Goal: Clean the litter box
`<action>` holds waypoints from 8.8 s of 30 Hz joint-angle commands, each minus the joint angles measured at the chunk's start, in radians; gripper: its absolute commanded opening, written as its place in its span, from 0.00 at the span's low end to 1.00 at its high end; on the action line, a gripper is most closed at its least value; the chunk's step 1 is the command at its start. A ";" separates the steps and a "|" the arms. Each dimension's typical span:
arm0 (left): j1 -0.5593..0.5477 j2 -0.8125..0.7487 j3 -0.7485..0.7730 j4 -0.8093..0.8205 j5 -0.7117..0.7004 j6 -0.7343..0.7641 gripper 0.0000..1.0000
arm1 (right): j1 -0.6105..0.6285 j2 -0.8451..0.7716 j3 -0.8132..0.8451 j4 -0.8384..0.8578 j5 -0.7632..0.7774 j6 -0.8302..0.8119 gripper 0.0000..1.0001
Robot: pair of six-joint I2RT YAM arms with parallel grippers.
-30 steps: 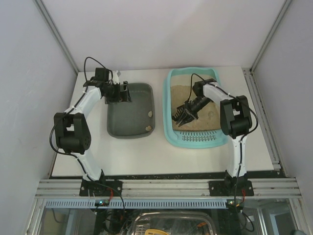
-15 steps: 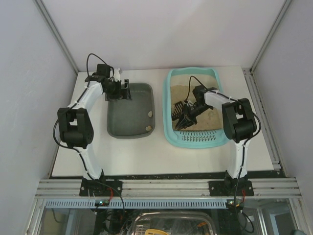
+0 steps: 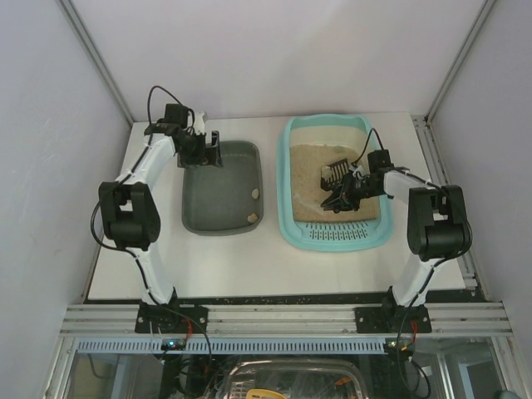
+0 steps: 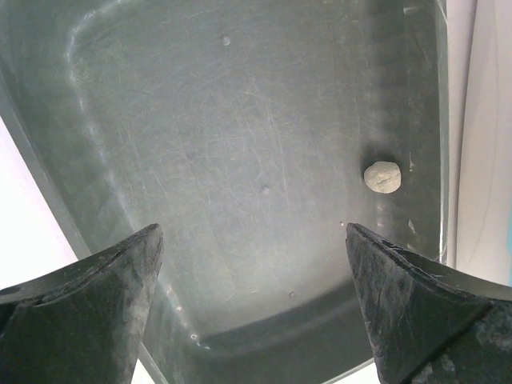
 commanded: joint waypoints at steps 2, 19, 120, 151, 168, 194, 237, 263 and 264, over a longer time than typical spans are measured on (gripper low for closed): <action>-0.017 -0.016 0.041 -0.011 -0.025 0.037 1.00 | -0.024 -0.118 -0.144 0.370 -0.119 0.112 0.00; -0.031 -0.104 -0.001 -0.012 -0.088 0.097 1.00 | -0.029 -0.219 -0.439 1.323 -0.271 0.354 0.00; 0.129 -0.225 0.071 0.264 -0.083 -0.298 1.00 | 0.707 0.100 1.073 -0.944 1.367 -0.062 0.00; 0.070 -0.212 -0.134 0.348 0.042 -0.242 1.00 | 0.288 0.365 0.789 -0.714 1.404 -0.188 0.00; 0.139 -0.171 -0.146 0.351 0.050 -0.260 0.99 | 0.239 0.570 0.998 -0.681 1.504 -0.229 0.00; 0.171 -0.113 -0.156 0.352 0.097 -0.228 0.99 | 0.268 0.448 0.838 -0.335 0.636 -0.199 0.00; 0.147 0.071 0.205 0.001 0.192 0.087 1.00 | 0.284 0.429 0.526 0.262 0.231 0.281 0.00; 0.099 0.089 0.172 -0.072 0.173 0.068 1.00 | 0.172 0.293 0.092 1.010 -0.055 0.432 0.00; 0.095 0.089 0.177 -0.077 0.170 0.069 1.00 | 0.169 0.265 0.086 0.958 -0.046 0.404 0.00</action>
